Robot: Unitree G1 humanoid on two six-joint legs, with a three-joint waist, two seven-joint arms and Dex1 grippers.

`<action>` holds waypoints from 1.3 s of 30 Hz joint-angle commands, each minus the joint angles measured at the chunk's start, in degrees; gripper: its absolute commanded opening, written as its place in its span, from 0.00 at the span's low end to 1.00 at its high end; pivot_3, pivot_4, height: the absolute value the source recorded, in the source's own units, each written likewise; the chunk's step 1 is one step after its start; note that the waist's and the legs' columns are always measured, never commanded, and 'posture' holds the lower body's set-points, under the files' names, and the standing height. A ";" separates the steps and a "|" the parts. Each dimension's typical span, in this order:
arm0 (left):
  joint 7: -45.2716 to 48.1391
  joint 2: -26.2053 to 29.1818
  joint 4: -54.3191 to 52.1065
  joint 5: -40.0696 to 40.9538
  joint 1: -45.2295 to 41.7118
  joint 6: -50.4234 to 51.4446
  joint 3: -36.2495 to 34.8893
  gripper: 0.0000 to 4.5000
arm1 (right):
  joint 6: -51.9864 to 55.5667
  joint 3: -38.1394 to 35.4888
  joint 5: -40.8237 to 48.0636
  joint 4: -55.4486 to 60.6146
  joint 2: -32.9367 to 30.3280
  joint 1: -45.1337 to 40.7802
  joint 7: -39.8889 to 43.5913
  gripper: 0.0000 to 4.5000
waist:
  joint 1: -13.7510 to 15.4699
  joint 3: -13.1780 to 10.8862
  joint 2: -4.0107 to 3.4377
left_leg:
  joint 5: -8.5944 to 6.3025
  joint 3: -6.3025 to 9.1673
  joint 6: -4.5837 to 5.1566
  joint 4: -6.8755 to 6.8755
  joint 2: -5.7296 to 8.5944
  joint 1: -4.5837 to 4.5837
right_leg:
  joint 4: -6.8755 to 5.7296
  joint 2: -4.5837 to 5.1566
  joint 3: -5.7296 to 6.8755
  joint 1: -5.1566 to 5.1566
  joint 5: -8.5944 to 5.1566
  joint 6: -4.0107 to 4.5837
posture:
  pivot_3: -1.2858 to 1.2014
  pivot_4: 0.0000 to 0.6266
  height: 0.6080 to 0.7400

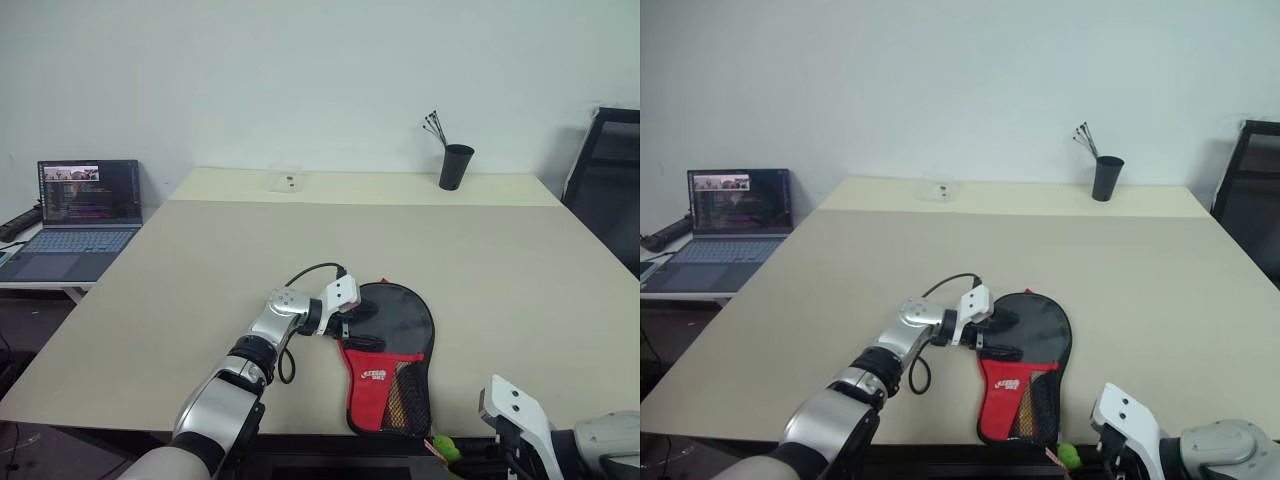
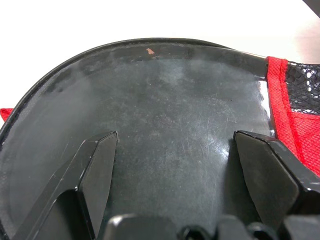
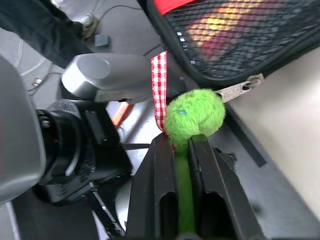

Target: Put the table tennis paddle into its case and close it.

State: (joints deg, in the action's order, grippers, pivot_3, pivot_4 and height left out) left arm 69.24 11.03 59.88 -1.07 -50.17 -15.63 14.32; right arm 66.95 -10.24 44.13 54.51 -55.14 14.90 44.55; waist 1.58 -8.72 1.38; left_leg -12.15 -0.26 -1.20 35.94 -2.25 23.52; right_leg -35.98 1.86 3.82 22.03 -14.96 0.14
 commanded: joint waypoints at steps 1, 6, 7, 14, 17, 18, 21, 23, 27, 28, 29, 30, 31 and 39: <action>-1.38 -0.18 5.25 -6.60 3.30 1.16 4.89 0.90 | -0.88 0.57 2.87 2.17 0.46 -0.51 -0.42 0.00 | 0.00 0.00 0.00 | 0.00 0.00 0.00 0.00 0.00 0.00 | 0.00 0.00 0.00 0.00 0.00 0.00 | 0.52 0.24 1.00; -2.09 -0.31 5.26 -6.63 3.41 0.99 4.83 0.90 | -1.41 1.60 1.98 -0.54 1.35 -2.31 -2.56 0.07 | -0.01 0.01 0.02 | 0.00 0.00 0.00 0.02 0.01 0.00 | 0.00 0.03 0.00 -0.02 0.00 0.00 | 0.52 0.24 1.00; -2.15 -0.33 5.24 -6.62 3.45 0.99 4.82 0.90 | -1.51 1.43 2.05 -0.80 1.22 -2.37 -2.44 0.16 | -0.01 0.01 0.01 | 0.00 0.00 0.00 0.02 0.01 0.00 | 0.00 0.04 0.00 -0.02 0.00 0.00 | 0.52 0.24 1.00; -2.54 -0.75 4.85 -6.36 3.73 0.99 4.69 0.90 | -3.11 -2.06 4.59 -3.31 0.71 -2.31 -0.20 0.67 | -0.01 0.01 0.02 | 0.00 -0.01 0.00 0.03 0.12 -0.01 | 0.00 0.20 0.04 -0.08 0.01 -0.02 | 0.52 0.24 1.00; -2.65 -0.95 4.47 -6.08 3.84 1.00 4.50 0.90 | -4.64 -4.01 5.18 -5.98 1.01 -4.46 0.20 0.67 | -0.02 0.01 0.02 | 0.00 -0.01 0.00 0.03 0.20 -0.04 | 0.00 0.29 0.05 -0.13 0.01 -0.03 | 0.52 0.24 1.00; -2.68 -1.04 4.26 -5.86 3.89 1.05 4.32 0.90 | -5.46 -4.39 4.88 -7.28 1.13 -5.88 -0.05 0.67 | -0.07 0.01 0.02 | 0.00 -0.01 0.01 0.03 0.24 -0.05 | 0.00 0.31 0.03 -0.15 0.01 -0.04 | 0.52 0.24 1.00; -2.35 -0.83 1.78 -3.57 4.35 1.26 2.45 0.90 | -9.74 -3.10 1.37 -13.21 2.78 -13.07 -2.29 0.67 | -0.13 0.00 0.02 | 0.00 0.01 0.01 0.03 0.35 -0.09 | 0.00 0.40 0.02 -0.19 0.04 -0.10 | 0.52 0.24 1.00; -1.39 0.25 -3.19 0.19 5.57 3.37 -0.51 0.90 | -12.13 -0.81 -0.82 -17.05 4.78 -18.25 -3.76 0.67 | -0.26 -0.04 -0.02 | 0.00 0.02 0.01 0.02 0.38 -0.10 | 0.00 0.43 0.00 -0.19 0.05 -0.12 | 0.52 0.24 1.00; 0.16 4.61 -19.01 6.18 11.27 10.54 -4.91 0.90 | -18.28 5.65 -7.49 -24.71 8.30 -26.83 -4.16 0.67 | -0.56 -0.43 -0.04 | 0.03 0.06 0.05 -0.04 0.32 0.25 | -0.05 0.27 0.00 -0.07 0.20 -0.37 | 0.52 0.24 1.00; -0.21 6.11 -24.50 7.84 13.46 13.04 -6.16 0.90 | -20.74 7.51 -9.39 -27.48 9.58 -29.23 -3.60 0.67 | -0.89 -0.51 -0.05 | 0.03 0.03 0.05 -0.05 0.31 0.47 | -0.14 0.19 -0.04 0.17 0.21 -0.48 | 0.52 0.24 1.00; -1.08 7.06 -29.12 9.11 15.29 15.53 -7.10 0.90 | -22.67 8.71 -10.65 -29.86 10.51 -30.92 -2.86 0.67 | -1.29 -0.60 -0.06 | 0.03 -0.06 0.05 -0.07 0.38 0.54 | -0.18 0.10 -0.11 0.27 0.16 -0.56 | 0.52 0.24 1.00; -2.46 8.04 -33.81 10.79 17.15 18.37 -8.61 0.90 | -24.74 9.76 -11.73 -32.75 12.19 -33.04 -2.41 0.67 | -1.63 -0.68 -0.04 | 0.03 -0.12 0.06 -0.07 0.49 0.53 | -0.30 -0.14 -0.15 0.31 0.04 -0.75 | 0.52 0.24 1.00; -4.09 9.03 -38.45 12.35 19.06 21.39 -10.21 0.90 | -26.82 10.91 -13.02 -36.10 13.90 -35.42 -1.96 0.67 | -1.86 -0.89 0.08 | 0.00 -0.15 0.10 -0.06 0.48 0.51 | -0.52 -0.13 -0.24 0.37 -0.05 -0.89 | 0.52 0.24 1.00; -18.48 12.40 -63.74 19.05 33.98 34.58 -20.57 0.90 | -42.60 13.73 -21.68 -63.02 21.98 -50.70 3.69 0.67 | -1.42 -1.98 -0.17 | -0.04 -0.18 0.10 -0.02 0.27 0.57 | -1.14 -0.07 -0.34 0.72 -0.27 -0.90 | 0.52 0.24 1.00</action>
State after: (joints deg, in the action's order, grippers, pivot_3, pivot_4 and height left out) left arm 53.14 22.77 1.07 16.16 -17.15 18.32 -4.03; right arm 28.60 4.32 23.78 -6.16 -33.08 -33.99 46.79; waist 0.16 -10.70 1.22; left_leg -12.19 -0.47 -1.10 35.94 -1.93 24.09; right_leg -37.12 1.86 3.47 22.75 -15.23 -0.76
